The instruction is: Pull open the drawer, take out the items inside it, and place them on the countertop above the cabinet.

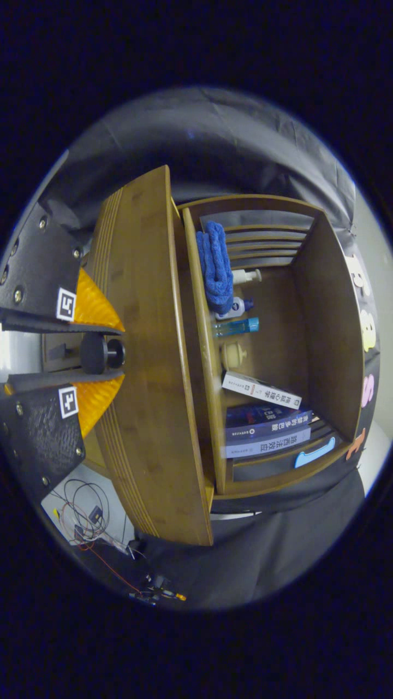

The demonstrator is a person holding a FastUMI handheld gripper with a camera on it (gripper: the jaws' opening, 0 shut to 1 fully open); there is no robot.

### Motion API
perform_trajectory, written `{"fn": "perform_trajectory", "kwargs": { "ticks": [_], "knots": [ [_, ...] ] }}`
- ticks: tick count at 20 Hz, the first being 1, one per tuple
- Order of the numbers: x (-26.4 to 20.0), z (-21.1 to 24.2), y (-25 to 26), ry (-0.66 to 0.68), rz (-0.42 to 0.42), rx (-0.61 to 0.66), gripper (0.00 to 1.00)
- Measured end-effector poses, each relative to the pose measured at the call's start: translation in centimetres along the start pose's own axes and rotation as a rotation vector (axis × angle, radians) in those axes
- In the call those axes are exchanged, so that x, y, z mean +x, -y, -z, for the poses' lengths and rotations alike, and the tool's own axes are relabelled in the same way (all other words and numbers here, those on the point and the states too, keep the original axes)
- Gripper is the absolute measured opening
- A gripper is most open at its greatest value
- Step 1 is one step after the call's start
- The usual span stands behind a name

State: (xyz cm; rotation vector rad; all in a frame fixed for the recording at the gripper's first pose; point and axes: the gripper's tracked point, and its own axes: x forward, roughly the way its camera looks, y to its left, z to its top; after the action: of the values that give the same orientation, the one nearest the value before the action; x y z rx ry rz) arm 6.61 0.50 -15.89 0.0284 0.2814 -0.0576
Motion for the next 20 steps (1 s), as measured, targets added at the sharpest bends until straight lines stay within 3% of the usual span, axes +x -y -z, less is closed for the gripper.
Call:
{"fn": "perform_trajectory", "kwargs": {
  "ticks": [8,15,17,20],
  "knots": [
    [-4.7,1.7,0.4,-0.004,-0.015,-0.011,0.29],
    [-5.7,2.0,0.4,0.009,-0.057,0.013,0.29],
    [-6.0,1.8,0.1,0.021,-0.079,0.023,0.36],
    [-7.3,-2.1,-1.4,0.171,-0.146,0.028,0.42]
  ]
}}
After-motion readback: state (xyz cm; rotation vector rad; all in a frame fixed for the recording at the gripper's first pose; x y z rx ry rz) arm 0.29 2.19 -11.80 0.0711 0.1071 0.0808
